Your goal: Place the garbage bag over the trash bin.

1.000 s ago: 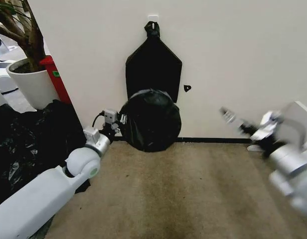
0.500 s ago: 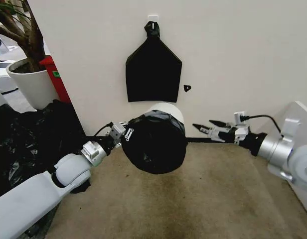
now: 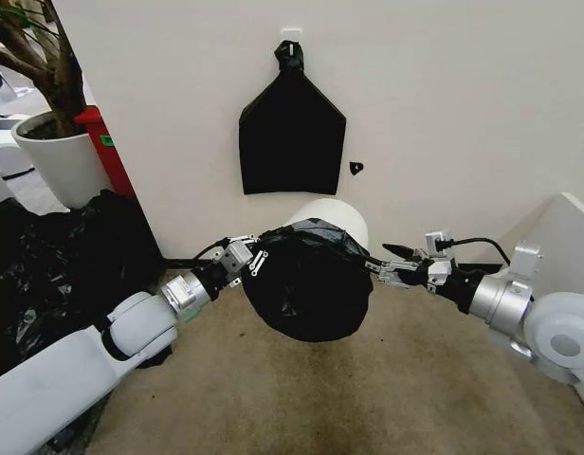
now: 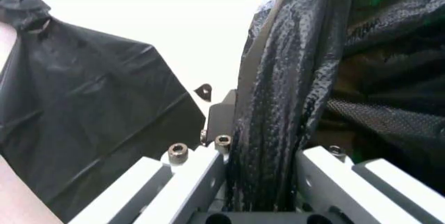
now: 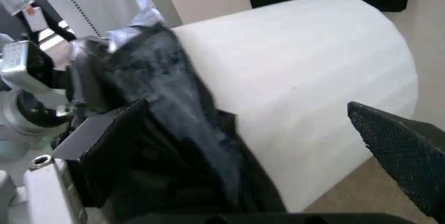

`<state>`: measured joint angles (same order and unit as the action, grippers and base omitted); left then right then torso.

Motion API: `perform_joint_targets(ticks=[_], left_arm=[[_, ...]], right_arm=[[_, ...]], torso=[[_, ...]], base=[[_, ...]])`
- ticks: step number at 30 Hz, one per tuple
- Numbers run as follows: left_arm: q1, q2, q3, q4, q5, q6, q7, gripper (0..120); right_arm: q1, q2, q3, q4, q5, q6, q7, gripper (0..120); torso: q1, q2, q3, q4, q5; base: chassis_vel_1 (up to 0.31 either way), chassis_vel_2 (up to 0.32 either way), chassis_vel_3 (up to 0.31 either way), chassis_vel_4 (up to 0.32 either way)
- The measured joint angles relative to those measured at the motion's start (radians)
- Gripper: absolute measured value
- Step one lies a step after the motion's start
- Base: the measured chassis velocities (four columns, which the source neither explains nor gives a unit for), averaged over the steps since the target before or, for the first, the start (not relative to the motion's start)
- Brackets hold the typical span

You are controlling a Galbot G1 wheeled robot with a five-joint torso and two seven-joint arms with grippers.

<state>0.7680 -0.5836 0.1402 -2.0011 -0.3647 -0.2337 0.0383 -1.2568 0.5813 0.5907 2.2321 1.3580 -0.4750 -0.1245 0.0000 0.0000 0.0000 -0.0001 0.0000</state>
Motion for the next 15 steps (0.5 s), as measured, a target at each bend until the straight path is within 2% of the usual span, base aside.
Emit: perform_joint_targets(ticks=[15], left_arm=[[0.025, 0.028, -0.022, -0.055, -0.007, 0.001, 0.001, 0]], right_arm=[[0.017, -0.013, -0.013, -0.012, -0.01, -0.001, -0.014, 100]], torso=[[0.0, 0.0, 0.0, 0.0001, 0.0]], base=[[0.0, 0.0, 0.0, 0.0]])
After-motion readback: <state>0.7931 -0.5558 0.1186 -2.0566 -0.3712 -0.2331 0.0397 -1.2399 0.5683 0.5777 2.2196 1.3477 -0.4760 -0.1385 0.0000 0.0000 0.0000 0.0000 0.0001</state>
